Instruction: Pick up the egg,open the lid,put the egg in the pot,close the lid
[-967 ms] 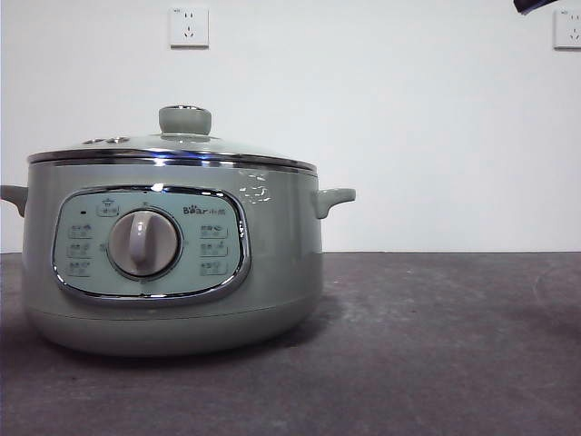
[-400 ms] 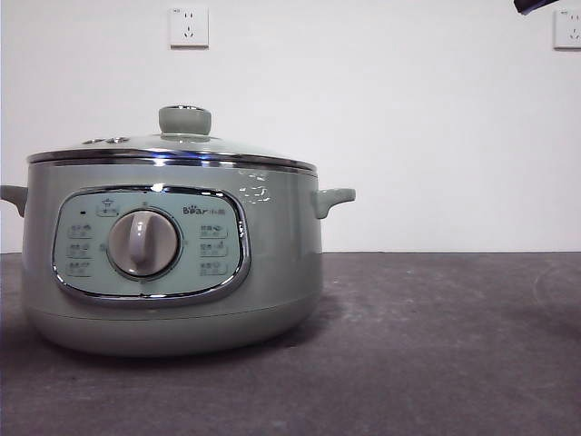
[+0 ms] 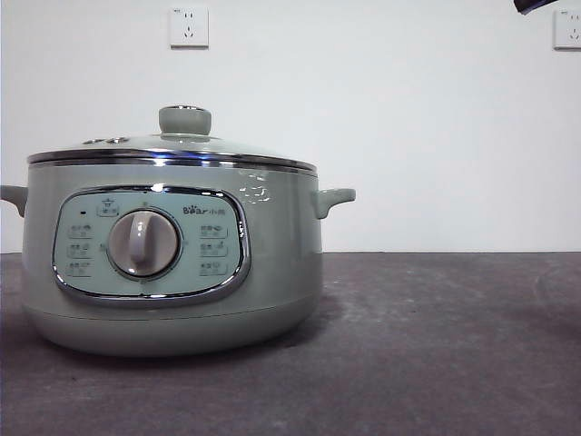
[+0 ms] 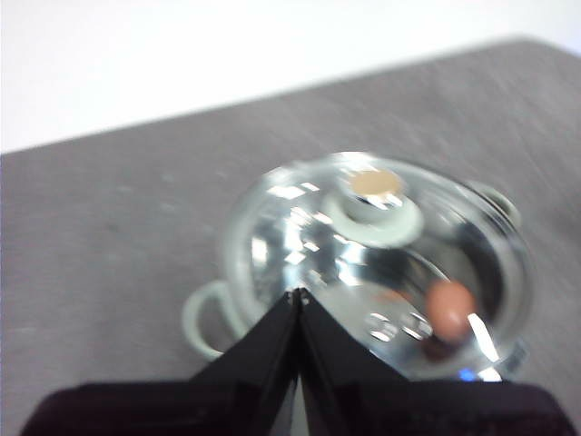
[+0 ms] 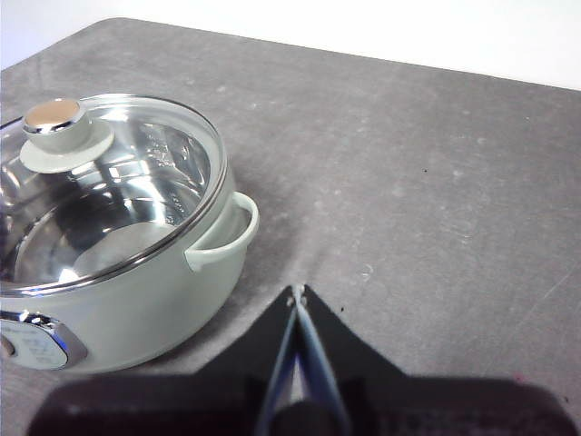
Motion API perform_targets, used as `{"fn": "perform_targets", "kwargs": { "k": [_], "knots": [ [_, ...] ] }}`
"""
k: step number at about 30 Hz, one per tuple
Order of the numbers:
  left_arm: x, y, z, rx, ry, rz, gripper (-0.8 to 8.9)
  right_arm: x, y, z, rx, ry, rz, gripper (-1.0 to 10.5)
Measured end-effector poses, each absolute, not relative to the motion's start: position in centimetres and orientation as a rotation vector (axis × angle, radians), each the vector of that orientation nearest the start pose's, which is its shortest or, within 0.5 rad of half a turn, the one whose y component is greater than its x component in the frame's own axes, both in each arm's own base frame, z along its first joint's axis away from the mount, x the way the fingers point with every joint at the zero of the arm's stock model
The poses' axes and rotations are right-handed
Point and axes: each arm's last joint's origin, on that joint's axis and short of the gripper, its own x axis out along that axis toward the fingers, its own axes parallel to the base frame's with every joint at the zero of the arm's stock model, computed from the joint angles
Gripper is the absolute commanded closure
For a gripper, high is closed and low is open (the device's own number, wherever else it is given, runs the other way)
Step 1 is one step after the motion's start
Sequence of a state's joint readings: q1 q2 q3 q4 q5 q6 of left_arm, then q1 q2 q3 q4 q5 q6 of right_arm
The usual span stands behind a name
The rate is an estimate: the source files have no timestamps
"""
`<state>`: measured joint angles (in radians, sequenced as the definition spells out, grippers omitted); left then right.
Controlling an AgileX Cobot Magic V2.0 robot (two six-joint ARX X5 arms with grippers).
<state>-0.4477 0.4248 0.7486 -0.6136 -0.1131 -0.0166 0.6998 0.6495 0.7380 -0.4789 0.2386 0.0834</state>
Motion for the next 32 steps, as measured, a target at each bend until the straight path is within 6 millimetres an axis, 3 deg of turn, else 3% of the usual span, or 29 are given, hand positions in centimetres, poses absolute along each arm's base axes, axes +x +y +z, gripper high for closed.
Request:
{"fn": "perform_targets", "kwargs": {
  "k": [5, 11, 20, 25, 32],
  "knots": [
    [7.7, -1.5, 30.3, 0.017, 0.174, -0.146, 8.16, 10.9, 8.3, 30.8, -0.097, 0.369, 0.44, 9.5],
    [8.5, -0.3, 25.7, 0.0, 0.109, 0.011, 8.16, 10.9, 8.3, 30.8, -0.097, 0.369, 0.44, 9.5],
    [9.6, -0.1, 18.1, 0.0, 0.174, 0.029, 8.16, 10.9, 8.3, 30.8, -0.097, 0.369, 0.44, 9.5],
    [9.5, -0.2, 16.2, -0.002, 0.186, 0.001, 8.16, 10.9, 8.3, 30.8, -0.096, 0.369, 0.44, 9.5],
    [9.5, -0.2, 15.2, -0.004, 0.176, -0.009, 8.16, 10.9, 8.3, 30.8, -0.096, 0.369, 0.44, 9.5]
  ]
}}
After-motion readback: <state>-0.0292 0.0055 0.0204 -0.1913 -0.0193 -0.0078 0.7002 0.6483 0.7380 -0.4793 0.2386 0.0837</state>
